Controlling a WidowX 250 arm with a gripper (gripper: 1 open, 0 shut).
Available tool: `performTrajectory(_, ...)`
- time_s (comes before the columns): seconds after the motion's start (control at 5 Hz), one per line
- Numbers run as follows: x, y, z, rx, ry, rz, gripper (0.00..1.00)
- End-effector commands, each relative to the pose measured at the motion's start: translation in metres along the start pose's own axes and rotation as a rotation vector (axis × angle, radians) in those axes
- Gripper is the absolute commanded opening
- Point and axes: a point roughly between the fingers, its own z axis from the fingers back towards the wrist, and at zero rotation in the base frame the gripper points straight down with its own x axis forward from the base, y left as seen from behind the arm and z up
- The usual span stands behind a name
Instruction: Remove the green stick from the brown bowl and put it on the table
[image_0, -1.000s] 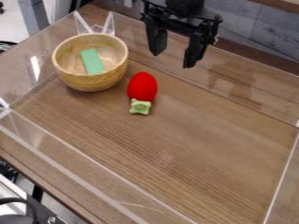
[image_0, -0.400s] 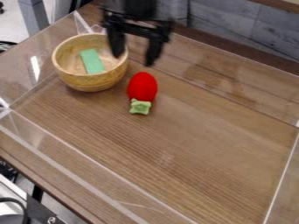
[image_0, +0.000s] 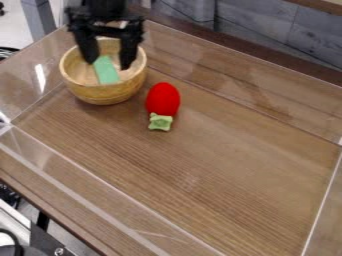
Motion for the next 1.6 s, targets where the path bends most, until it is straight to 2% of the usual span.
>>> performTrajectory(0.0,0.019,0.014,0.009,0.008,-0.080,0.038,1.00)
performTrajectory(0.4,0.056,0.011,-0.002,0.010,-0.103,-0.033,1.00)
performTrajectory(0.8,0.053,0.033,0.015,0.012,-0.131,0.091,1.00)
performTrajectory(1.2,0.065,0.035,0.017,0.015,-0.145,0.083,1.00)
performTrajectory(1.4,0.061,0.035,0.011,0.022,-0.140,0.070,1.00)
